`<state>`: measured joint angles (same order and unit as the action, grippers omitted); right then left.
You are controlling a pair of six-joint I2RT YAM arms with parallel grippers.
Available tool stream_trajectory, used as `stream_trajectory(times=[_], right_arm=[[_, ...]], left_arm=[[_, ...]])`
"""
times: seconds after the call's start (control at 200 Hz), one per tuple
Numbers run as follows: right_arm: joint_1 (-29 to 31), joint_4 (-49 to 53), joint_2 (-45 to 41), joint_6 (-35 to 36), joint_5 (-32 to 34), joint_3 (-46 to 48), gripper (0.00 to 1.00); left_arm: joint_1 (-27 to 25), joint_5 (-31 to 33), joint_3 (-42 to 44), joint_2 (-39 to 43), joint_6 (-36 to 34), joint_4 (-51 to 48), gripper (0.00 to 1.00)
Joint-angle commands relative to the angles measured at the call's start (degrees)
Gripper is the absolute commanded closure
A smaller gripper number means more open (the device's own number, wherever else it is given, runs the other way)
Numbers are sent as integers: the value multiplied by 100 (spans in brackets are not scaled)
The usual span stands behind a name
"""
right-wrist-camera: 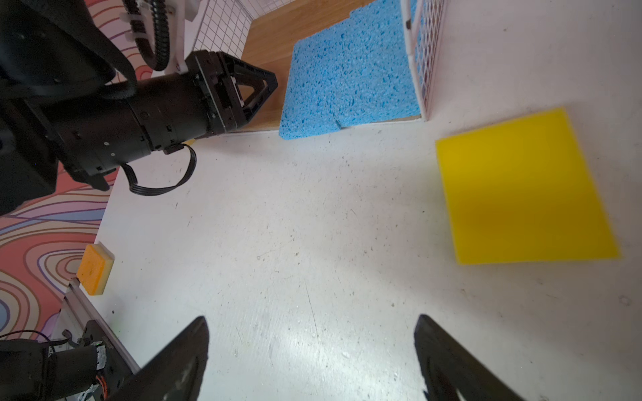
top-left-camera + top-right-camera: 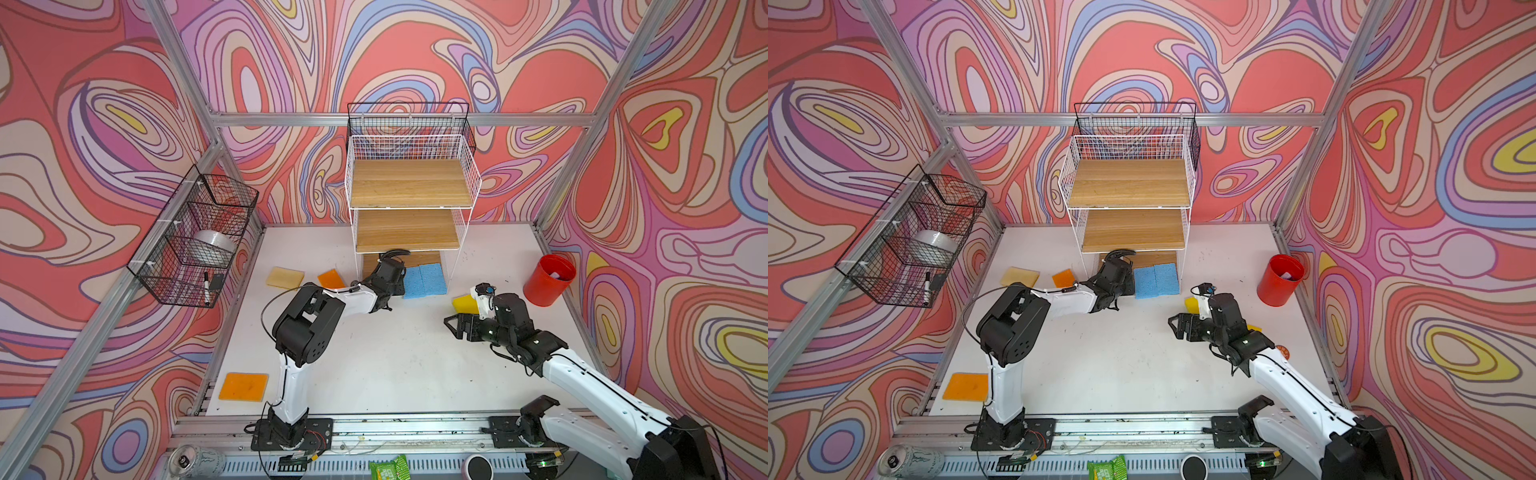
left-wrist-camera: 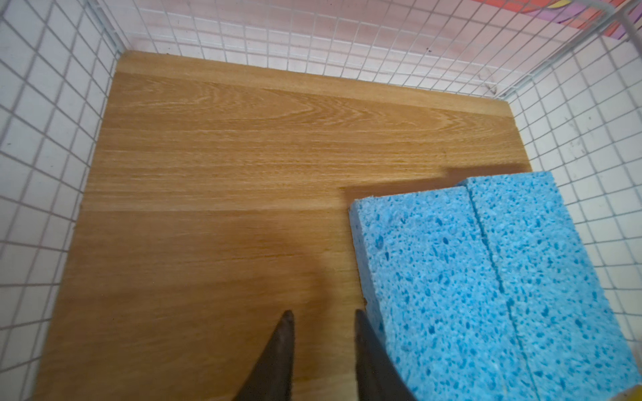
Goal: Place and organize the cleaning sponges onto the shelf
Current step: 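Open the left gripper and draw it back from the blue sponges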
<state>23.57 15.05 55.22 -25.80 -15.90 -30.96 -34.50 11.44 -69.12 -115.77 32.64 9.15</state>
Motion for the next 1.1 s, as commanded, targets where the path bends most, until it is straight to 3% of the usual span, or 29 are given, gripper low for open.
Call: stream_trajectory(times=[0.0, 0.07, 0.696, 1.092], right_arm=[[-28, 95, -82, -29, 65, -138, 5], [-33, 97, -80, -28, 72, -131, 5], [-28, 130, -136, -10, 94, -94, 5], [-31, 84, -143, -46, 95, -100, 5]], left_arm=[[31, 147, -171, 116, 31, -174, 89], [31, 126, -222, 98, 40, -211, 100], [-257, -668, 1349, 916, 399, 454, 100], [-514, -947, 1170, 610, 662, 647, 100]])
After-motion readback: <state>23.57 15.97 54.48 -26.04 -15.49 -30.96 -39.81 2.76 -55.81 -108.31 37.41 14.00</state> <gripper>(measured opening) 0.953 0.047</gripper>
